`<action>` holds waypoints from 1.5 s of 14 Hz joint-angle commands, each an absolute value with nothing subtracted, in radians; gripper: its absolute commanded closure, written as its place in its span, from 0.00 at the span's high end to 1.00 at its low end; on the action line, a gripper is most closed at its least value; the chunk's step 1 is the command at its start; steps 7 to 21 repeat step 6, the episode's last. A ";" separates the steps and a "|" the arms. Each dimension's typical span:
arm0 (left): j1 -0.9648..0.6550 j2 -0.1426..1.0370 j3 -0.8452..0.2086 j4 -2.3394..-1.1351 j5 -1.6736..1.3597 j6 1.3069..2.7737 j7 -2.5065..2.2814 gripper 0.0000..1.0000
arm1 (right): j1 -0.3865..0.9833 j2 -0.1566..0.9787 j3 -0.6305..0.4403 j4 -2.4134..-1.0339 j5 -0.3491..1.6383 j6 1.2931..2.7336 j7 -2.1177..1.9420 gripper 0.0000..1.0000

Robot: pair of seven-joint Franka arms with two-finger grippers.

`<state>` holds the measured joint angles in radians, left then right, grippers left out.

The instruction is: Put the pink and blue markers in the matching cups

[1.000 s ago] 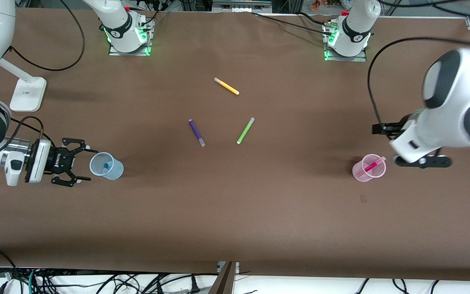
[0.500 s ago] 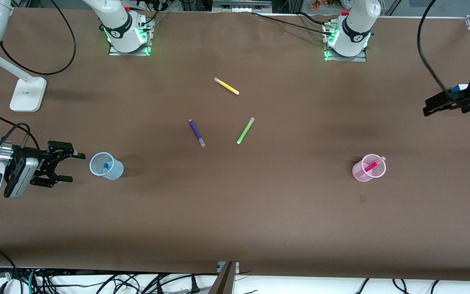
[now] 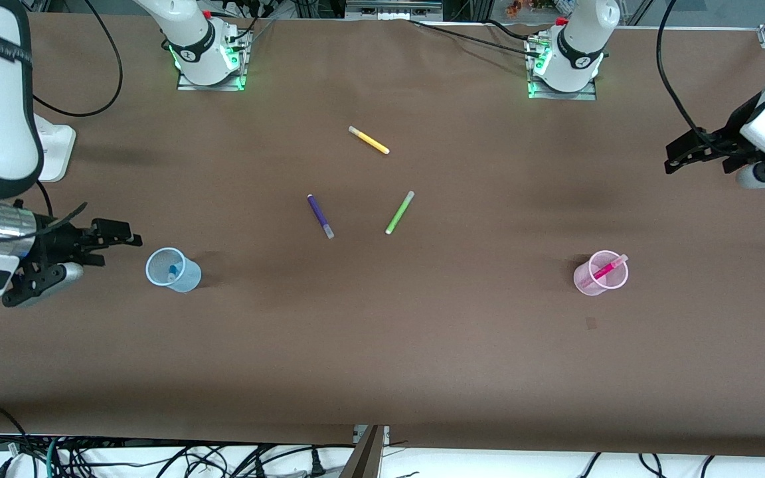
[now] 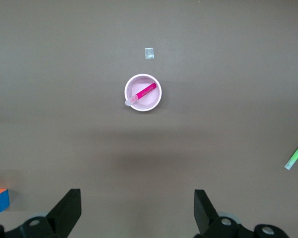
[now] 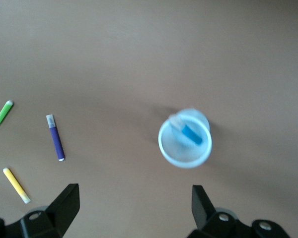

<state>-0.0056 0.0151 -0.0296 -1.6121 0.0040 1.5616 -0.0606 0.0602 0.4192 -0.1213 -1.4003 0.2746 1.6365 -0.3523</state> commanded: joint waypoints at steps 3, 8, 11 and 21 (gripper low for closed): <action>0.005 0.002 -0.026 -1.618 -0.002 1.562 -0.020 1.00 | 0.048 0.201 -0.029 -1.595 0.068 1.592 -0.008 1.00; 0.005 0.006 -0.026 -1.615 0.000 1.562 -0.021 1.00 | 0.045 0.083 -0.026 -1.649 0.058 1.542 0.112 1.00; 0.005 0.006 -0.026 -1.615 0.000 1.562 -0.021 1.00 | 0.045 0.083 -0.026 -1.649 0.058 1.542 0.112 1.00; 0.005 0.006 -0.026 -1.615 0.000 1.562 -0.021 1.00 | 0.045 0.083 -0.026 -1.649 0.058 1.542 0.112 1.00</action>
